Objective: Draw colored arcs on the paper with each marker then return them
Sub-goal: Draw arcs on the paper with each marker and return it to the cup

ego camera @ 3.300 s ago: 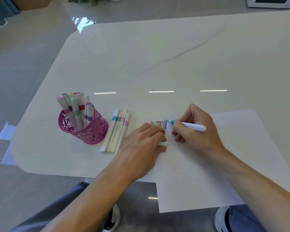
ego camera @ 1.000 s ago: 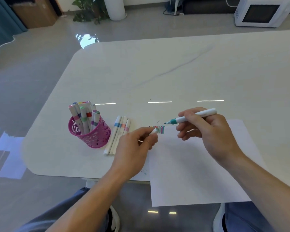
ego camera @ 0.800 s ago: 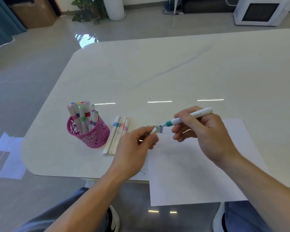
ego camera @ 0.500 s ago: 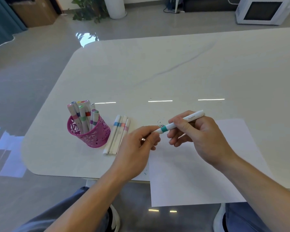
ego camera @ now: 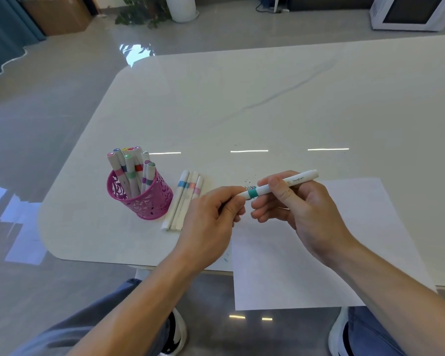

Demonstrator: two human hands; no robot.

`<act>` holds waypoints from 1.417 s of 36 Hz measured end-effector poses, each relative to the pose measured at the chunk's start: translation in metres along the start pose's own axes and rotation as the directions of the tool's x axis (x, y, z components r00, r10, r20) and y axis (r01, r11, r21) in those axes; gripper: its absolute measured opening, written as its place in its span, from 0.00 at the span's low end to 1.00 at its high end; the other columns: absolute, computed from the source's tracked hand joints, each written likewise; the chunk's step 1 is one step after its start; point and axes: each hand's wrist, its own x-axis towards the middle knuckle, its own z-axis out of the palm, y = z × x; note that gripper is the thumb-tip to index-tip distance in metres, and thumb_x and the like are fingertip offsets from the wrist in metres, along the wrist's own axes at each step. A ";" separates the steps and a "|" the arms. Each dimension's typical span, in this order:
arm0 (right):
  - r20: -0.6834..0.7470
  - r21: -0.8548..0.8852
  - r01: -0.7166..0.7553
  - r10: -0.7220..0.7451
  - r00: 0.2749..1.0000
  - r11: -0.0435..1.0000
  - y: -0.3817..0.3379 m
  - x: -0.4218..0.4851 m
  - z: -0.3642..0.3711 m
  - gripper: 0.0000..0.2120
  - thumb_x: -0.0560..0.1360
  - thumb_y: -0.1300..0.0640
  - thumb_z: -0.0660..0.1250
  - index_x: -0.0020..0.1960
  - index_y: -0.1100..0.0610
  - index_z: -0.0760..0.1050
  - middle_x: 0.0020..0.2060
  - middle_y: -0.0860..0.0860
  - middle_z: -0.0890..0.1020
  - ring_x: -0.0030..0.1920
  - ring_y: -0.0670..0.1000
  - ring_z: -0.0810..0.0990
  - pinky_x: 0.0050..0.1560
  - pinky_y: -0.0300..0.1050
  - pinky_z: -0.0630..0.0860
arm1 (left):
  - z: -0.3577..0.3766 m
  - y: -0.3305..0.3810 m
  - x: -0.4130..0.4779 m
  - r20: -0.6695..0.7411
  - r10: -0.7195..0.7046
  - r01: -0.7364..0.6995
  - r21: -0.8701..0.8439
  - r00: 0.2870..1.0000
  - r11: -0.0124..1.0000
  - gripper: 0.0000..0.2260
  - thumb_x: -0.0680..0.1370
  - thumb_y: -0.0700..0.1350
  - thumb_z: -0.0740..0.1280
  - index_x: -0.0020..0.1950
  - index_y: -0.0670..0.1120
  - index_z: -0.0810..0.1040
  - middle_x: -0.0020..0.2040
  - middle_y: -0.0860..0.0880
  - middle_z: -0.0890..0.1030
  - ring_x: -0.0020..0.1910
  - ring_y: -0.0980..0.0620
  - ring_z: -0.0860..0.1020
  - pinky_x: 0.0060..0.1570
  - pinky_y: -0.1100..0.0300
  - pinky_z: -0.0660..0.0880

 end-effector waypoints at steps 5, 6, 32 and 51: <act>0.036 0.028 -0.088 0.087 0.996 0.996 -0.003 0.003 -0.001 0.16 0.84 0.52 0.62 0.58 0.64 0.81 0.44 0.62 0.87 0.44 0.59 0.88 0.44 0.45 0.84 | -0.007 0.003 0.004 0.033 -0.015 0.015 0.002 0.999 1.000 0.07 0.83 0.45 0.64 0.56 0.51 0.82 0.39 0.55 0.81 0.39 0.57 0.80 0.40 0.65 0.78; 0.050 0.028 -0.094 0.093 0.994 0.995 -0.004 0.004 -0.002 0.17 0.83 0.51 0.63 0.58 0.64 0.81 0.44 0.62 0.87 0.43 0.59 0.88 0.43 0.45 0.84 | -0.008 0.004 0.005 0.027 -0.028 0.029 -0.037 0.999 0.999 0.07 0.82 0.45 0.65 0.56 0.50 0.82 0.39 0.54 0.82 0.39 0.57 0.81 0.40 0.65 0.78; -0.115 -0.585 -0.259 0.237 0.965 0.769 0.022 0.018 -0.019 0.04 0.80 0.56 0.68 0.50 0.57 0.77 0.33 0.50 0.86 0.30 0.50 0.84 0.31 0.40 0.78 | -0.080 0.017 0.003 -0.649 0.267 -0.178 0.202 0.713 0.963 0.09 0.85 0.47 0.60 0.62 0.50 0.77 0.59 0.58 0.79 0.59 0.51 0.79 0.55 0.55 0.79; -0.071 -0.597 -0.219 0.220 0.973 0.772 0.022 0.018 -0.021 0.03 0.81 0.57 0.68 0.50 0.57 0.77 0.34 0.52 0.86 0.30 0.51 0.85 0.31 0.40 0.79 | -0.103 -0.008 0.005 -0.580 0.158 0.073 0.355 0.799 0.932 0.12 0.82 0.47 0.66 0.63 0.59 0.72 0.49 0.59 0.77 0.49 0.65 0.77 0.41 0.74 0.71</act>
